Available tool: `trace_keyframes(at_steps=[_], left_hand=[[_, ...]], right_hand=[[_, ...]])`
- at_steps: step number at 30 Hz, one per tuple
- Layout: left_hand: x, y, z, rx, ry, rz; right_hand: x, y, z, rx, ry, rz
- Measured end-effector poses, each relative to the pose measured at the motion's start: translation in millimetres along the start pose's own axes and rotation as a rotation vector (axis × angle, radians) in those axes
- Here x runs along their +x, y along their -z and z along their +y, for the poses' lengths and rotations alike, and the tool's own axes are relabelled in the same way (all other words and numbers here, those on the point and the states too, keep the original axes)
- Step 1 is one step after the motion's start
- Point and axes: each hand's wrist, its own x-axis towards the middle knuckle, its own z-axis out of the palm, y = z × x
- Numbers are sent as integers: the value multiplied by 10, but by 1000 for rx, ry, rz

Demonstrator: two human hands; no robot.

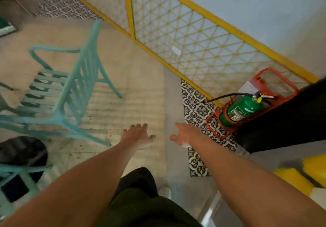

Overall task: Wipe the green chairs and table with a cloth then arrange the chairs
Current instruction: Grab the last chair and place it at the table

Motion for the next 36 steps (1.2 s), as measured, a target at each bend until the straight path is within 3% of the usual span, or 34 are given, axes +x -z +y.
trace_keyframes(at_steps=[7, 13, 17, 20, 22, 24, 26, 31, 33, 36], left_hand=[[953, 305, -240, -100, 143, 9], [1550, 897, -665, -240, 347, 135], [1662, 1562, -1070, -275, 402, 481], [1595, 2010, -1361, -285, 442, 795], [1530, 2198, -1552, -267, 513, 888], [1467, 2273, -1705, -298, 626, 890], [1420, 2275, -1837, -354, 762, 840], [1420, 1896, -1912, -512, 1070, 486], [1495, 1748, -1867, -561, 1151, 343], [1643, 1760, -1843, -551, 1307, 370]], right_hand=[[1287, 717, -305, -228, 133, -86], [2240, 1562, -1097, -415, 360, -104], [2624, 2215, -2013, -470, 627, 66], [2726, 2648, -2707, -354, 954, 312], [2778, 2872, -3080, -248, 1151, 442], [2864, 3028, -3368, -275, 1284, 451], [3009, 3131, -3578, -456, 1320, 355], [3544, 3162, -3611, -873, 1250, 65], [3761, 3098, -3501, -971, 1261, 62], [3936, 3020, -3429, -988, 1338, 101]])
